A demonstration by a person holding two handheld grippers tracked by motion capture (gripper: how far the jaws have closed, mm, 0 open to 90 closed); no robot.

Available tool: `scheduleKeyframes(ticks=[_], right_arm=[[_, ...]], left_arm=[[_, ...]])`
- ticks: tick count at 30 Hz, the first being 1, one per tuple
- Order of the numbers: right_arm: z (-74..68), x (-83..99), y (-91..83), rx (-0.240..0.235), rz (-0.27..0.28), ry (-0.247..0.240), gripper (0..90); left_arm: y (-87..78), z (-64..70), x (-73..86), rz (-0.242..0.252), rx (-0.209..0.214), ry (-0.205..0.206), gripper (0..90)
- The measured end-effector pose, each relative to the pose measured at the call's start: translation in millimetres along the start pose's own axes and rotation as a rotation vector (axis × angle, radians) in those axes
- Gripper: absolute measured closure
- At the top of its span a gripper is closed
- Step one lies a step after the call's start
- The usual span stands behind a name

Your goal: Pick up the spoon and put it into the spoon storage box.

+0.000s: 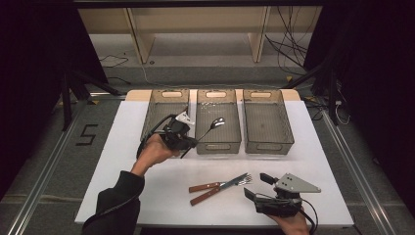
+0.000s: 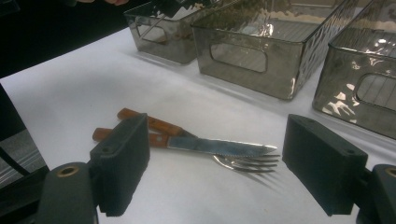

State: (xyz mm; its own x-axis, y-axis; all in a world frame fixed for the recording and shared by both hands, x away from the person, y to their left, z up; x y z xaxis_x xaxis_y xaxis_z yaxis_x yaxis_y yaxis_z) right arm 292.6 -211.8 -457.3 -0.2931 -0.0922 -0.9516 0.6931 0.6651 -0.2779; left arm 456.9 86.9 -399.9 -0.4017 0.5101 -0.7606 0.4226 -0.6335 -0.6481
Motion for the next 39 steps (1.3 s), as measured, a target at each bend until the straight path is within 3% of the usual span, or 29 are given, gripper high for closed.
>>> scheduleKeyframes(ticks=[17,39], right_arm=[[1.0,0.1,-0.5,-0.001,0.003,0.003,23.8],[1.1,-0.1,-1.3,-0.005,0.007,0.004,23.8]], left_arm=[[12.7,-15.4,-42.0,0.057,-0.018,-0.055,83.6],[43.6,-25.3,-58.7,0.081,-0.051,-0.095,83.6]])
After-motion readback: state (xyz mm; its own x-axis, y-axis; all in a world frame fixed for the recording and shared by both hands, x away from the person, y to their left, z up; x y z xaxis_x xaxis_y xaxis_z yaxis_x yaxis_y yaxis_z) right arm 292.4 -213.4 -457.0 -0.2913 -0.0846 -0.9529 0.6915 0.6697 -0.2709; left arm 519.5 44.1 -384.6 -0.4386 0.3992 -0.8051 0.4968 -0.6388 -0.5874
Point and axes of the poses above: each handheld gripper's, and its own axes: y roughly forward along the jaws, x roughly out of its underside, z roughly to its right, the point moved 2 cm from there along y, roughly forward along the jaws, and after that the axes turned 9 degrees about z, right-handed, at the moved point
